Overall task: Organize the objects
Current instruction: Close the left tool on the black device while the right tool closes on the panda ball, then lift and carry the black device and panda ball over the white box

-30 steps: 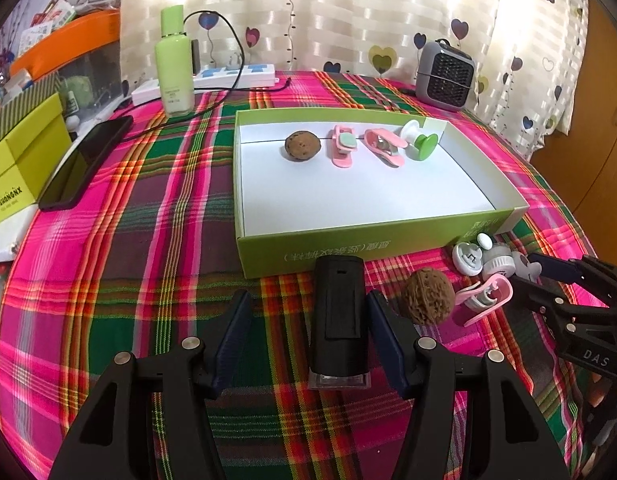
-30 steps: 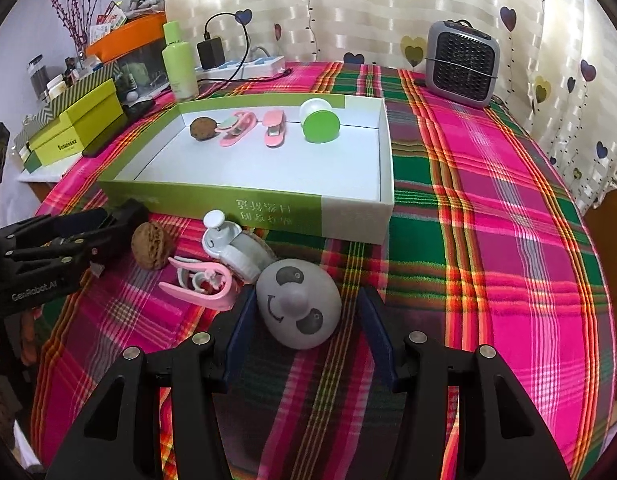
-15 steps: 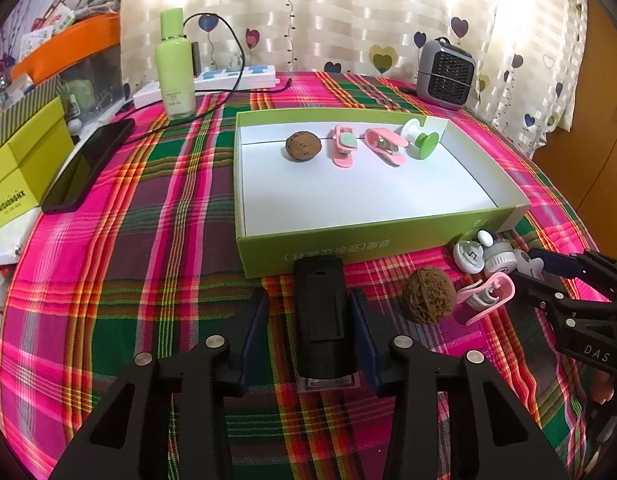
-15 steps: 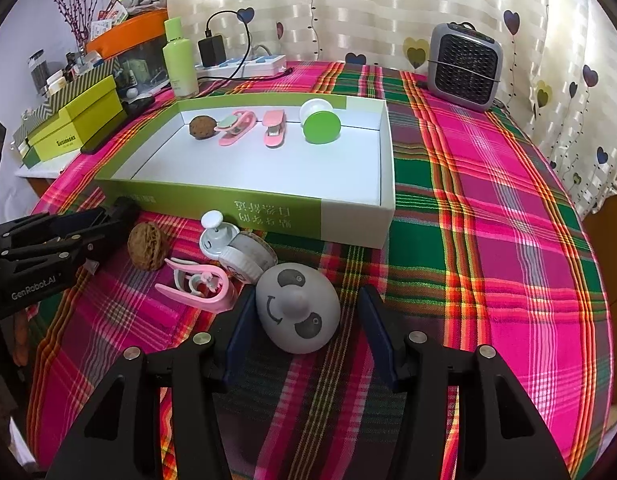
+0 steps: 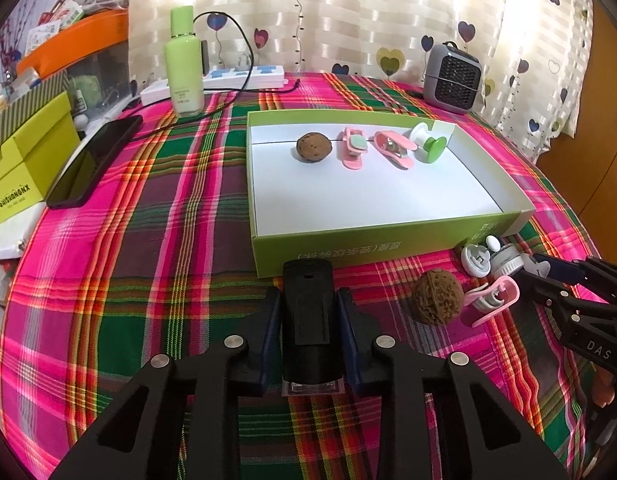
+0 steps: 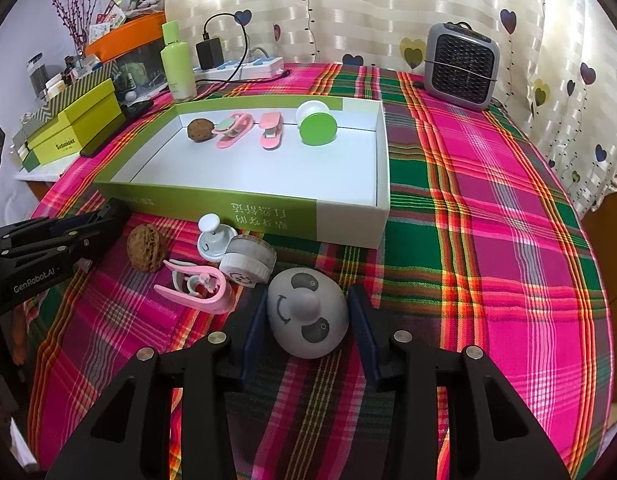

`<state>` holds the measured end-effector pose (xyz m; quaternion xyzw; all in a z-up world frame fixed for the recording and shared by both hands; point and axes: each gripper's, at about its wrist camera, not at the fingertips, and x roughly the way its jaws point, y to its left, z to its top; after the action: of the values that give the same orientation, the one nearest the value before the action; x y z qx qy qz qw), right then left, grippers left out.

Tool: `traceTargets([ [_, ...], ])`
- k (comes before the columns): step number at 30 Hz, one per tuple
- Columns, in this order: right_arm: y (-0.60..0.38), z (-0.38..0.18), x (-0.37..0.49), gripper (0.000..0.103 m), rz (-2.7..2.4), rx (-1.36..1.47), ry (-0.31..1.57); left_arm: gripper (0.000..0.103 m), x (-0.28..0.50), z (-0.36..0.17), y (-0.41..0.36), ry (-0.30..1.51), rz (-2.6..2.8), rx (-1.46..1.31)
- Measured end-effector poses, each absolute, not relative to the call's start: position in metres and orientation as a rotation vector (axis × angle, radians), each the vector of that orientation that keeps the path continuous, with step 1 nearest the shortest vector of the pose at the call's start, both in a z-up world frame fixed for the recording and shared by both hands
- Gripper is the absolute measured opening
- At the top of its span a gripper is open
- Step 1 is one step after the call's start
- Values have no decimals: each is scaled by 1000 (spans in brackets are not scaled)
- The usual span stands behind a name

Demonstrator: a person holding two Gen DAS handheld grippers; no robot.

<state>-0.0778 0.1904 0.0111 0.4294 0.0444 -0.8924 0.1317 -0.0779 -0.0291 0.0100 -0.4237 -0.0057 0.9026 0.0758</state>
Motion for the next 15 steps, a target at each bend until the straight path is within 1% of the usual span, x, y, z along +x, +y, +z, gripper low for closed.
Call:
traceTargets([
  [15,194,16,-75,41,-2591,1230,84,25,-74,11,-28,-17,2696,-1266],
])
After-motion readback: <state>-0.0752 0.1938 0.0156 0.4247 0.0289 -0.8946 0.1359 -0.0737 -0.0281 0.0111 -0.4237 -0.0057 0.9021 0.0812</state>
